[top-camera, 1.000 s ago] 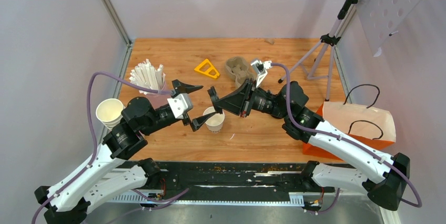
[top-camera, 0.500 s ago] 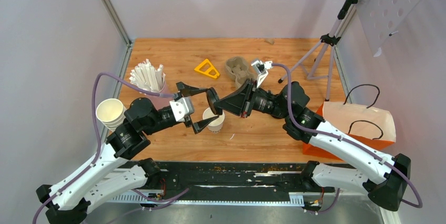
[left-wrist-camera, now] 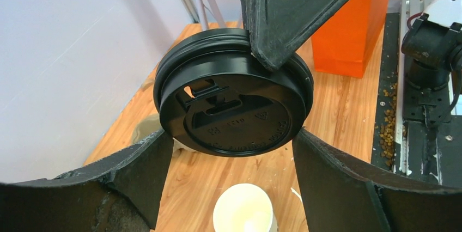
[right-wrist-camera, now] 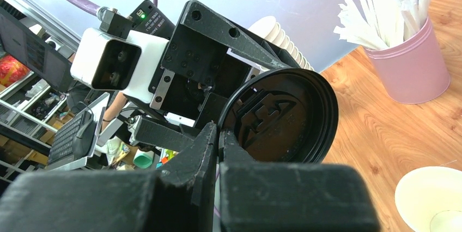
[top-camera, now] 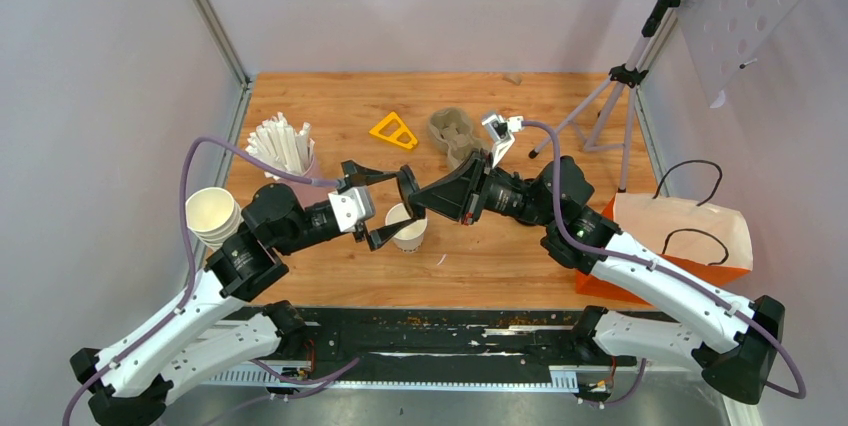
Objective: Pack the takeout coffee
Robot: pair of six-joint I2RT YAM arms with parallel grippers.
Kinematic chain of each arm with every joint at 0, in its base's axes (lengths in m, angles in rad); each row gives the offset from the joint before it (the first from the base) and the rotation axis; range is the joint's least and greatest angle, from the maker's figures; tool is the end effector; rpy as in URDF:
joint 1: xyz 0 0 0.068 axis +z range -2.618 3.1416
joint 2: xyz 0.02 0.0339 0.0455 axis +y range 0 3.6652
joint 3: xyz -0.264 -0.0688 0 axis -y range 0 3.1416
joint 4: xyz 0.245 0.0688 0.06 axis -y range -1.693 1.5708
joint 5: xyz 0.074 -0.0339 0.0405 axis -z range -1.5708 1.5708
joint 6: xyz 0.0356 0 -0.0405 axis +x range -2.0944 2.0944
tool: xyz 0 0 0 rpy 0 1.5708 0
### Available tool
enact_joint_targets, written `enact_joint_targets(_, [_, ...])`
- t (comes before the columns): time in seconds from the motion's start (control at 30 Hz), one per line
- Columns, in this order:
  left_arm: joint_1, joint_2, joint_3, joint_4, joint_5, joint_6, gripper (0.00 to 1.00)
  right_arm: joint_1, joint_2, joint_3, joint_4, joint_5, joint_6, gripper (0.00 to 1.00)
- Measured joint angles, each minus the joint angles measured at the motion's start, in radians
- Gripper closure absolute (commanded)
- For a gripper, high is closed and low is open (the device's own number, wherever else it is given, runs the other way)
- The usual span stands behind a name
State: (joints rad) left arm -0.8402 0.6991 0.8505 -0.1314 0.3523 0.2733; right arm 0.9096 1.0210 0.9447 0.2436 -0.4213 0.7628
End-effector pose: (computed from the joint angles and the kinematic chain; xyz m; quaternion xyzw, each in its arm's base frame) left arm 0.0966 -0.1262 0.3818 0.4704 0.5190 -0.3144 0.6407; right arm 0.1334 0.1951 0.3975 -0.2056 0.6179 0.6447 0.4004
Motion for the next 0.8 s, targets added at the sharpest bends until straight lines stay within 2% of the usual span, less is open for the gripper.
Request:
enact_joint_targets(0.2, [0.0,-0.011,0.002,-0.019,-0.015,0.006,0.2,0.001,0.002,0.0,0.0,0.002,0.003,0.94])
enact_joint_targets(0.37, [0.0,-0.011,0.013,-0.067,-0.047,0.001,0.21,0.002,0.01,-0.006,-0.007,0.014,0.004,0.8])
enact_joint_targets(0.57, [0.0,0.008,0.077,-0.192,-0.156,-0.046,0.21,0.003,-0.008,-0.008,-0.142,0.116,-0.037,0.46])
enact_joint_targets(0.8, [0.0,0.153,0.289,-0.46,-0.286,-0.132,0.2,0.003,-0.089,0.0,-0.397,0.32,-0.178,0.05])
